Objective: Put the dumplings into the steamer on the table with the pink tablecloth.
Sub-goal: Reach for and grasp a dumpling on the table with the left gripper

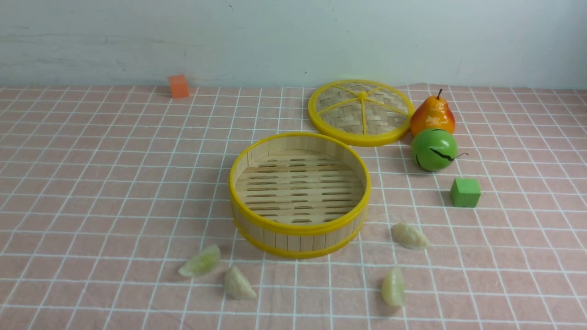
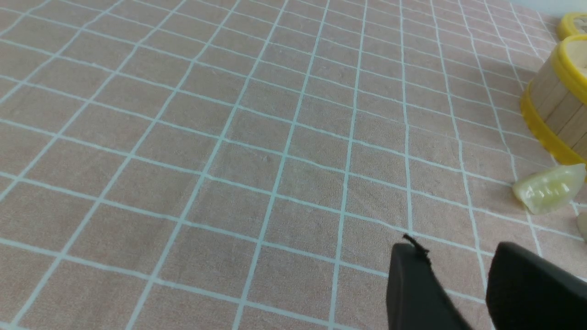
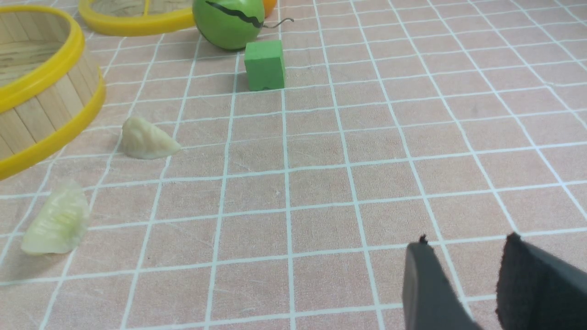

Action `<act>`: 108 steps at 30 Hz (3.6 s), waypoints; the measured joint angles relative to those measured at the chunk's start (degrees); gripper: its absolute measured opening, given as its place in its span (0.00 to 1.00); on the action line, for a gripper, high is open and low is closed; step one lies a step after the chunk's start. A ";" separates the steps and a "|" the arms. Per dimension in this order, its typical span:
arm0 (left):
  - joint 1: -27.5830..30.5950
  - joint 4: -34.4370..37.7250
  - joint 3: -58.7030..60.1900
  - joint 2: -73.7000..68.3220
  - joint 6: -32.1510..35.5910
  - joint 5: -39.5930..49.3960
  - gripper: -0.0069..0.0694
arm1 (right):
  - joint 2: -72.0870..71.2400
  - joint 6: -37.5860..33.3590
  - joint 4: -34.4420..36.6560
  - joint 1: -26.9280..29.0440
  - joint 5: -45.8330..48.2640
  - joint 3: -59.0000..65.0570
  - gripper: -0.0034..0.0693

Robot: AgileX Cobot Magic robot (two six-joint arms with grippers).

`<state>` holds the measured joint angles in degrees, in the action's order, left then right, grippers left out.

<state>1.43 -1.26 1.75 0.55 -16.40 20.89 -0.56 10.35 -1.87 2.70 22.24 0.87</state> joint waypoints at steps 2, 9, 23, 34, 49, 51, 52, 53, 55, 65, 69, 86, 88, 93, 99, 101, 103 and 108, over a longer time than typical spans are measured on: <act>0.00 0.00 0.00 0.00 0.00 0.00 0.40 | 0.00 0.00 0.00 0.00 0.00 0.00 0.38; 0.00 0.00 0.00 0.00 0.00 0.00 0.40 | 0.00 0.00 0.00 0.00 0.00 0.00 0.38; 0.00 0.00 0.00 0.00 0.00 0.00 0.40 | 0.00 0.00 -0.16 0.00 0.00 0.00 0.38; 0.00 0.00 0.00 0.00 0.00 0.00 0.40 | 0.00 0.00 0.23 0.00 0.00 0.00 0.38; 0.00 14.35 0.00 0.00 -14.32 -6.52 0.40 | 0.00 -0.05 6.89 0.00 -0.55 0.00 0.38; 0.00 24.19 0.00 0.00 -23.00 -7.24 0.40 | 0.00 -0.05 12.58 0.00 -0.60 0.05 0.38; 0.00 29.34 0.00 0.00 -26.28 -7.55 0.40 | 0.00 0.00 16.88 0.00 -0.60 0.11 0.38; 0.00 32.17 0.00 0.00 -28.80 -7.69 0.40 | 0.00 0.00 19.98 0.00 -0.62 0.16 0.38; 0.00 36.86 0.00 0.00 -31.32 -8.06 0.40 | 0.00 0.00 28.22 0.00 -0.62 0.35 0.38; 0.00 40.09 0.04 0.00 -32.62 -8.55 0.40 | 0.00 0.00 54.93 0.00 -0.72 0.52 0.38; 0.00 40.14 -0.10 0.00 -29.35 -9.41 0.40 | 0.00 0.00 55.26 0.00 -1.31 0.52 0.38; -3.95 14.82 -33.95 -28.30 4.81 25.59 0.07 | 12.28 -21.35 55.00 0.00 2.40 -14.83 0.03; -7.74 11.01 -39.71 -37.03 8.47 33.24 0.07 | 20.18 -28.85 53.57 0.00 7.58 -20.42 0.02; -15.78 6.99 -49.93 -51.78 12.10 43.76 0.07 | 36.65 -39.63 48.87 0.00 26.14 -32.66 0.02; -23.91 5.28 -60.40 -65.88 12.10 44.55 0.09 | 50.19 -41.40 44.45 -6.65 35.82 -39.59 0.03; -25.61 4.54 -62.78 -69.35 12.10 45.22 0.12 | 52.03 -41.45 43.86 -9.82 35.90 -39.92 0.03; -26.94 3.95 -65.53 -73.81 12.10 46.21 0.18 | 53.70 -41.52 42.48 -14.39 36.03 -40.05 0.04; -27.84 4.58 -70.97 -85.86 12.10 46.97 0.47 | 54.51 -41.64 40.01 -22.28 35.55 -40.05 0.04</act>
<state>-26.41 3.32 -69.22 -85.31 -4.30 67.86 53.95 -31.29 38.13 -19.58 57.79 -39.18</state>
